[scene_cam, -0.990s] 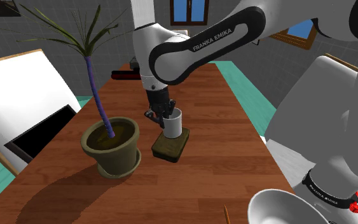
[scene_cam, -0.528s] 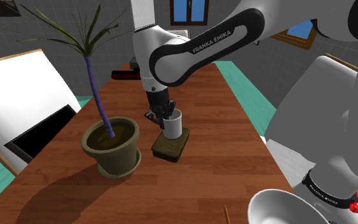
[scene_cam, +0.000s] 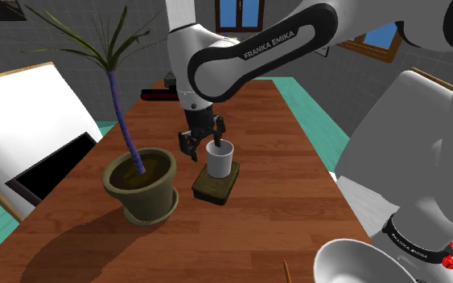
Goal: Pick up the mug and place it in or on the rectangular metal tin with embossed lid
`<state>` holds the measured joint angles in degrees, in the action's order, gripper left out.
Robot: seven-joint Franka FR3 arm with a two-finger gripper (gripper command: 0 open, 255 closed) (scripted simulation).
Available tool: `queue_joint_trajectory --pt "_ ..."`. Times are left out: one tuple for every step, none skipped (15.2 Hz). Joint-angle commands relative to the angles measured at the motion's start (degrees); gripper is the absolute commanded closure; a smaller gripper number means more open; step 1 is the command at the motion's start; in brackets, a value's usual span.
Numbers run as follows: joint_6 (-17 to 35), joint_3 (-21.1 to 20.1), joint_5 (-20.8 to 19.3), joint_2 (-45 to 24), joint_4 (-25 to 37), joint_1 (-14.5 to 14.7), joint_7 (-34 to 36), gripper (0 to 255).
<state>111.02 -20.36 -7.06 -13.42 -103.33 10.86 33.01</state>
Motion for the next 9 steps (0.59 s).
queue_joint_trajectory --pt "-3.50 -0.26 0.32 0.53 2.96 0.27 0.05 0" --pt "-4.96 -0.32 0.43 0.70 4.26 0.32 -0.04 0" --pt "-4.96 -0.32 0.43 0.70 4.26 0.33 -0.04 0" --pt "-4.96 -0.32 0.44 0.70 4.25 0.32 -0.04 0" --pt "-4.96 -0.32 0.43 0.70 4.26 0.32 -0.04 0" --pt "-4.96 -0.32 0.43 0.70 4.26 0.32 -0.04 0" --pt "-4.96 -0.32 0.43 0.70 4.26 0.32 -0.04 0" --pt "-4.96 -0.32 0.43 0.70 4.26 0.32 -0.04 0" --pt "-4.96 -0.32 0.43 0.70 4.26 0.32 -0.04 0"
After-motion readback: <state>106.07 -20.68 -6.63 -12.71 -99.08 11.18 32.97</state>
